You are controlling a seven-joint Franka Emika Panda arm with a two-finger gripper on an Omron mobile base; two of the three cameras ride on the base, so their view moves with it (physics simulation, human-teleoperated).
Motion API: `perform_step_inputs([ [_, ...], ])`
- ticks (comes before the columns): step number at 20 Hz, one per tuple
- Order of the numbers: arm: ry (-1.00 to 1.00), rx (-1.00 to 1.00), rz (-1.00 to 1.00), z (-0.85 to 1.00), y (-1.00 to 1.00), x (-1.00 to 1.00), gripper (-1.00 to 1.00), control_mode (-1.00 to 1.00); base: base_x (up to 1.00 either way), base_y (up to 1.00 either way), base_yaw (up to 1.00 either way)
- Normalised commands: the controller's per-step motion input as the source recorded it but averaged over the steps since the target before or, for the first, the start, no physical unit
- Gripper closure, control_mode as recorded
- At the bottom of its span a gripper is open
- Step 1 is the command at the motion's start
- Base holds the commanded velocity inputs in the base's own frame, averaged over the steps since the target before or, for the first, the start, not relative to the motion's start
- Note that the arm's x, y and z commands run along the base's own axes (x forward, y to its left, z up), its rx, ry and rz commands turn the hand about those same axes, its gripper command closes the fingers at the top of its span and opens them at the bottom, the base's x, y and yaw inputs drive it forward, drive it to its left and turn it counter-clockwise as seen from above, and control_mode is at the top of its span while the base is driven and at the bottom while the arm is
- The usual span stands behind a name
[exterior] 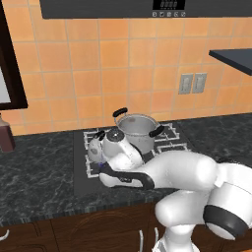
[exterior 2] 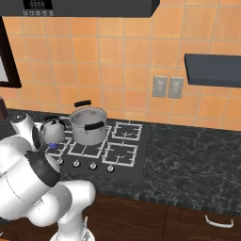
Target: Pick the kettle from the counter and place it on a stove burner. Then turn the burner on.
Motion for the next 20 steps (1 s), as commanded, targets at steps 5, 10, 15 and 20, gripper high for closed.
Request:
perform_step_inputs([
  [5,-0.44,0.09,-0.07,0.85,-0.68,-0.95,-1.00,-1.00,0.00,0.00,0.00],
  [10,-0.54,0.16,0.00,0.82,-1.00,-1.00,-1.00,-1.00,0.00,0.00,0.00],
  [15,-0.45,0.23,0.00,0.58,-1.00,-1.00,-1.00,-1.00,0.00,0.00,0.00],
  [20,-0.14,0.22,-0.06,0.25,-0.58,-0.59,-1.00,-1.00,0.00,0.00,0.00],
])
